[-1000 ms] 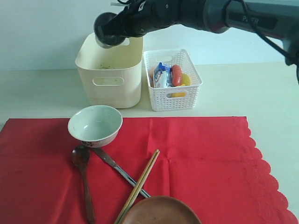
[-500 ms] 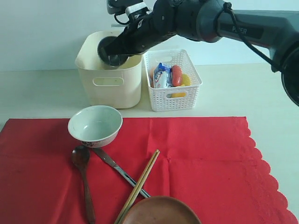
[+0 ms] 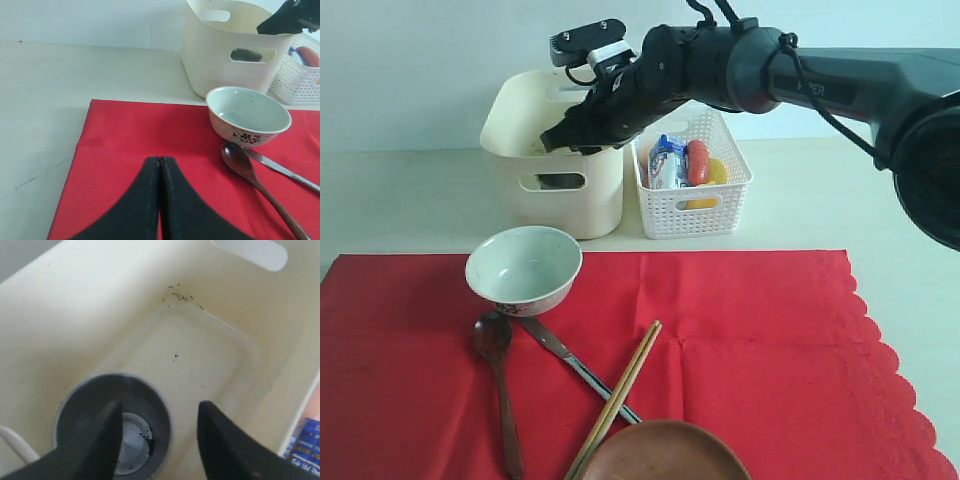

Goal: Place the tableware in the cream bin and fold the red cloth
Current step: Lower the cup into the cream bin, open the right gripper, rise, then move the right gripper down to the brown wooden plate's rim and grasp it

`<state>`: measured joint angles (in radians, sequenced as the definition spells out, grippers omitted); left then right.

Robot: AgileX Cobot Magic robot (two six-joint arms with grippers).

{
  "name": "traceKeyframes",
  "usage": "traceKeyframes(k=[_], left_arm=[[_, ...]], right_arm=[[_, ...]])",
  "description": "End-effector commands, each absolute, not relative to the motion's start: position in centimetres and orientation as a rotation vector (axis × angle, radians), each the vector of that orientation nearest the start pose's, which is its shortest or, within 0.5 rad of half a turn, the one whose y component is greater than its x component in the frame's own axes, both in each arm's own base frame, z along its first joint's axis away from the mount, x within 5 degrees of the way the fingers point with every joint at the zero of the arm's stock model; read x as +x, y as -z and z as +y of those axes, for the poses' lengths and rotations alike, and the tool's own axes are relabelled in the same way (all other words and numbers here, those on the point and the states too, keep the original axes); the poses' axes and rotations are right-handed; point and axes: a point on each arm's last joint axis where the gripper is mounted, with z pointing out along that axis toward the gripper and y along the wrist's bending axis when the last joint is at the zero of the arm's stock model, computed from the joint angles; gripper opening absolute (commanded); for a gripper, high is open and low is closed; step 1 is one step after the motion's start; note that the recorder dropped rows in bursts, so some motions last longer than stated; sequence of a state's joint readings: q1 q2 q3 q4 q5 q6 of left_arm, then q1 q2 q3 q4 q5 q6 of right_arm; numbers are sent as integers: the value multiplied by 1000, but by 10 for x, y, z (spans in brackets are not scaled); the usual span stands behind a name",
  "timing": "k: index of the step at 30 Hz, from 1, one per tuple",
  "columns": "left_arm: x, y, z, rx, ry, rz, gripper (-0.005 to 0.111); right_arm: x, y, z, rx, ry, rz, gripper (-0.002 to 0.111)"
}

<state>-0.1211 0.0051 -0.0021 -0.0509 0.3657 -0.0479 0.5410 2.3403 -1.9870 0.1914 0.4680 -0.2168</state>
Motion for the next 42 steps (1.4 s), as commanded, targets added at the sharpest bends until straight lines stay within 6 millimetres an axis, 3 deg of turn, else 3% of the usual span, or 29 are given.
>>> traceKeyframes(k=[1,4,11,18,29,42], left_arm=[[53,-181,-8,26,172,1843,0],[53,-181,-8,26,172,1843,0],[53,-181,-8,26,172,1843,0],[53,-181,-8,26,172,1843,0],[53,-181,-8,26,172,1843,0],[53,-181,-8,26,172,1843,0]], right_arm=[[456,-223,280,-707,-351,2156,64],[450,-246,277,-702,-361,2138,70],[425,-309,264,-712,-383,2117,70],[396,-348,249,-770,-378,2176,70],[353,-363,223,-778,-371,2204,70],[289,-355,184,-748,-373,2203,70]])
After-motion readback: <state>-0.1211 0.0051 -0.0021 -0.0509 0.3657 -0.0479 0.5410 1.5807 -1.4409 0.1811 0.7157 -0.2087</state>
